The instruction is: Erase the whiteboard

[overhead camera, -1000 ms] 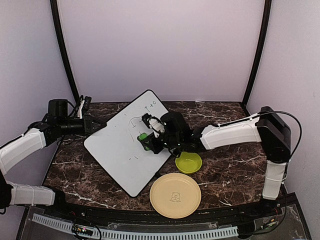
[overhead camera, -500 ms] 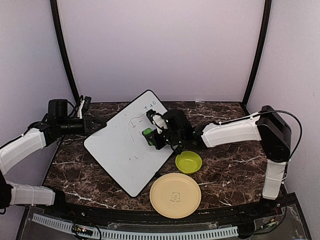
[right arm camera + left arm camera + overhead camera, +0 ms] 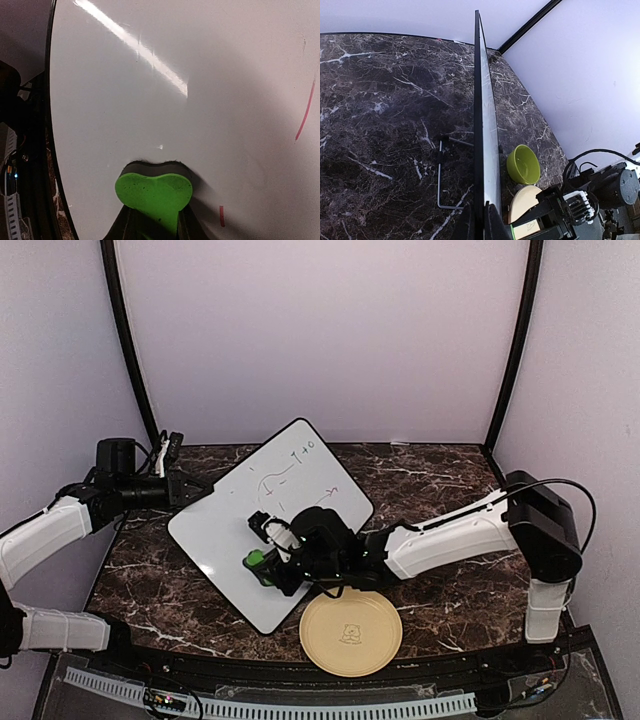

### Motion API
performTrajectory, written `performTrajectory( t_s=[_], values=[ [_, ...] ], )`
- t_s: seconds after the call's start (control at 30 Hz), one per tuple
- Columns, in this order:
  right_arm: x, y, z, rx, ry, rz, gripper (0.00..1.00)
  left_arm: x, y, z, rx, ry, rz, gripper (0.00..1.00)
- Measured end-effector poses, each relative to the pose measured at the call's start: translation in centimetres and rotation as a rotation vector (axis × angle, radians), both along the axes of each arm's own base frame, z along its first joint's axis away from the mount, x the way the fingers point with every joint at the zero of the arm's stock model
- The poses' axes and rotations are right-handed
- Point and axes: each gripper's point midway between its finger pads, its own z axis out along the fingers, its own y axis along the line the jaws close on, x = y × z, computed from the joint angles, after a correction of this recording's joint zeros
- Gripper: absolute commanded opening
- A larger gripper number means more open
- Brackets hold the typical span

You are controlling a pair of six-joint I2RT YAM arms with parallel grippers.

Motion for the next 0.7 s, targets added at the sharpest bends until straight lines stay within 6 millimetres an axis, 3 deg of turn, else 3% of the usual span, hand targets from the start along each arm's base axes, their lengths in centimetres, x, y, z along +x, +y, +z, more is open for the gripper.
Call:
performTrajectory(
  t_s=[0.1, 0.47, 0.57, 0.7],
  values=[
    [0.4, -1.2, -0.6, 0.005, 0.021, -0.006, 0.0, 0.0, 0.0, 0.0, 0.002, -0.005, -0.003, 0.0],
    [8.9, -7.8, -0.9, -0.024, 0.03, -0.227, 0.0, 0.0, 0.0, 0.0, -0.002, 0.005, 0.005, 0.0],
    [9.5, -8.2, -0.9, -0.023, 0.035, -0.245, 0.0, 0.0, 0.0, 0.0, -0.003, 0.007, 0.007, 0.0],
    [8.8, -7.7, -0.8, -0.032, 0.027, -0.24, 0.0, 0.0, 0.0, 0.0, -0.004, 0.009, 0.007, 0.0]
  ],
)
